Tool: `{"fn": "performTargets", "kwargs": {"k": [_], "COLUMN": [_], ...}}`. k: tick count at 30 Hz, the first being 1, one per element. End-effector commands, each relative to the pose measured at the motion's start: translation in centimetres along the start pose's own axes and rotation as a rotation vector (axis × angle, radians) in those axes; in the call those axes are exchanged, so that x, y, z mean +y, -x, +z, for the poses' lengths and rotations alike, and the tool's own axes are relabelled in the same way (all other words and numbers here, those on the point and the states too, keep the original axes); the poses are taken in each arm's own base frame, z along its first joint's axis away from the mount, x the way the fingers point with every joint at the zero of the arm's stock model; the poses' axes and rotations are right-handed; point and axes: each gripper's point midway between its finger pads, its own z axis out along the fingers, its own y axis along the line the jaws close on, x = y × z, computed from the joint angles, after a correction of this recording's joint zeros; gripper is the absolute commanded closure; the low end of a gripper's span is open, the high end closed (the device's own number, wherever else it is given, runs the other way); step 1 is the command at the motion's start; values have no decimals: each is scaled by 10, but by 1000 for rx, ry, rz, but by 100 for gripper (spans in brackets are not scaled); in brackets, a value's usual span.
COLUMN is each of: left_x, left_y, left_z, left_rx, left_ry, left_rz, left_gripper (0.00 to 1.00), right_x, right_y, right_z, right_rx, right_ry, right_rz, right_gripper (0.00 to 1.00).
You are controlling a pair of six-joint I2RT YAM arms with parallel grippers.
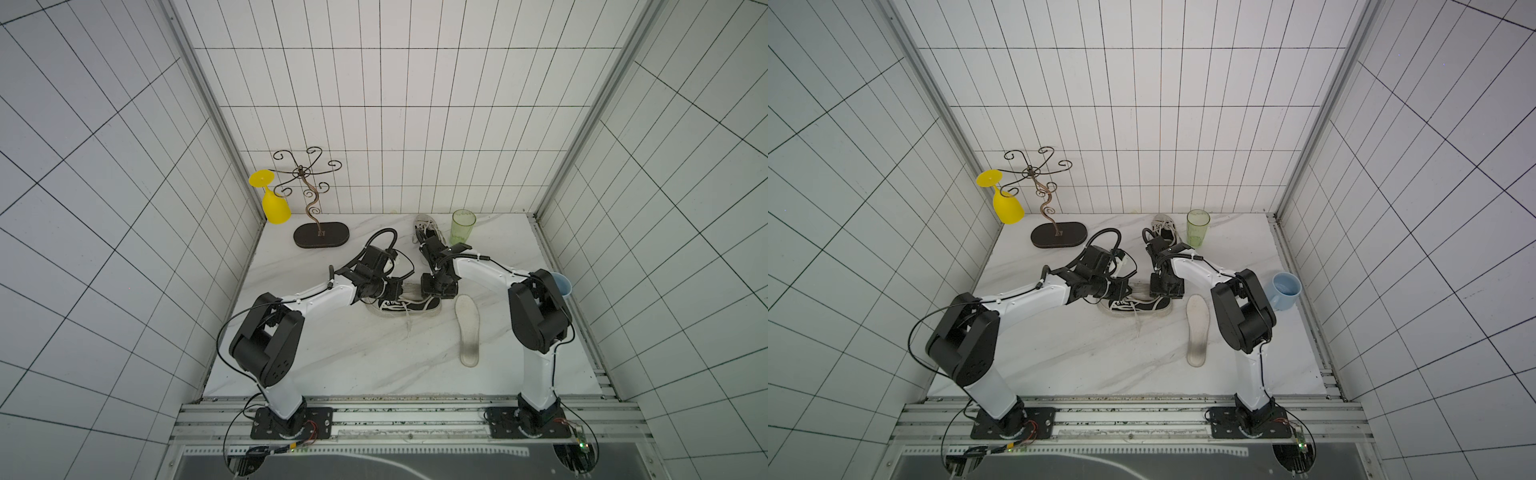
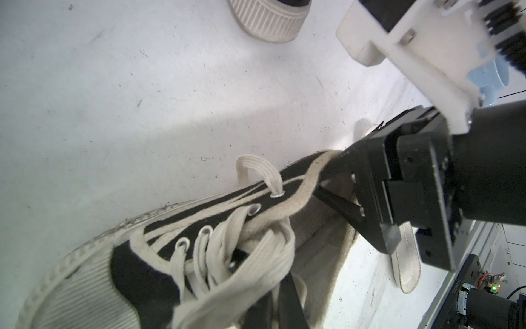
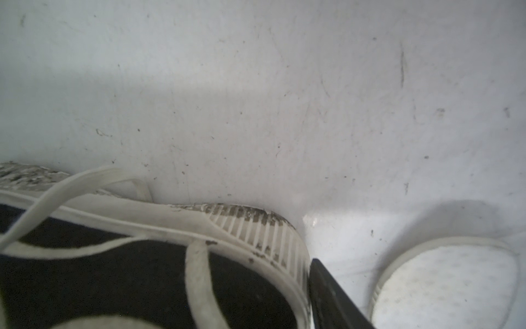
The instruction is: Insert the insole into the shoe
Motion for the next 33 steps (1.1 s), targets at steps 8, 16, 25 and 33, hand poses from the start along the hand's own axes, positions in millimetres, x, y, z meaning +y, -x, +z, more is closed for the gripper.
{"fn": "performTargets", "kwargs": {"k": [8, 16, 25, 33], "left_x": [-6, -6, -7, 3], "left_y": [12, 17, 23, 25], "left_z": [0, -2, -5, -1], "left_rx": [-30, -49, -66, -72], "left_ry": [-8, 0, 2, 37], "left_rz": [26, 14, 16, 0], "left_gripper": [100, 100, 100, 100], "right_x": [23, -36, -71, 8], "right_y": [30, 0, -10, 26], "right_z": [-44, 18, 37, -25], "right_rx": [-99, -18, -20, -70], "right_ry": [170, -97, -283, 43], "right_rz": [84, 48, 4, 21], "right_gripper": [39, 45, 45, 39]}}
